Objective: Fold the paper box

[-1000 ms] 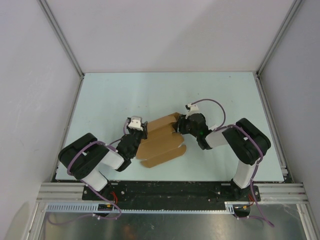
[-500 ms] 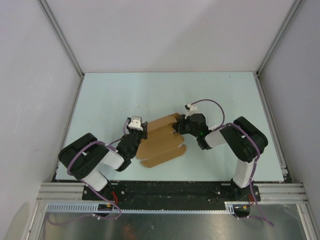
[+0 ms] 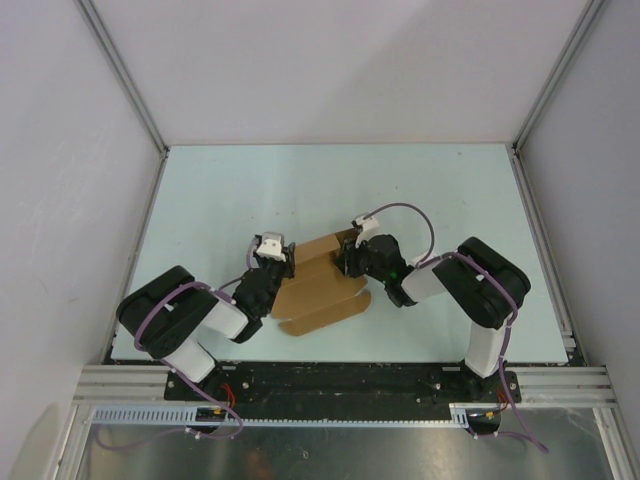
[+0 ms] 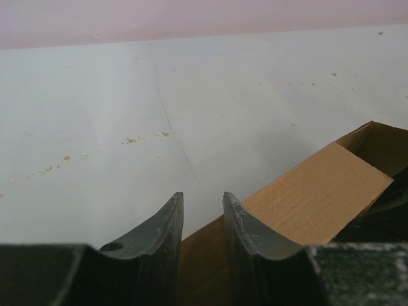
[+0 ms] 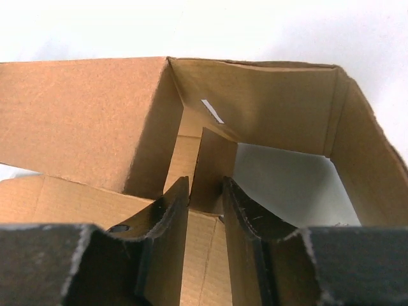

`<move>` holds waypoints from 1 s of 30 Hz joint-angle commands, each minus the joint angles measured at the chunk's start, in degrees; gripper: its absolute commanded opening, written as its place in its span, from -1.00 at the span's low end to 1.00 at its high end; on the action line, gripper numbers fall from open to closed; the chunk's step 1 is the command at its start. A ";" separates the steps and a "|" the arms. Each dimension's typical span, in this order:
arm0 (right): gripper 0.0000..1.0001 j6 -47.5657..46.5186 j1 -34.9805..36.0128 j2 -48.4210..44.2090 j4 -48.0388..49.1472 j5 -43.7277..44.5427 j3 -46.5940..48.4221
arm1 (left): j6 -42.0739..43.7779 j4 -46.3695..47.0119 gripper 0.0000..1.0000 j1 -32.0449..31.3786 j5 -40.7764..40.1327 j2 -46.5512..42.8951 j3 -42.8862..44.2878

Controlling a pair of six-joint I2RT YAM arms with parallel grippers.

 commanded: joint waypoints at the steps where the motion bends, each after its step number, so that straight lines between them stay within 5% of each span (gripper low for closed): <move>1: -0.35 -2.76 0.88 -1.36 2.08 2.77 -0.29 | -0.60 0.70 -0.27 0.15 0.80 0.05 -0.40; 30: -0.14 -6.54 5.36 -2.68 3.58 5.15 -0.91 | -0.69 0.62 -0.27 0.15 1.23 -0.21 -0.67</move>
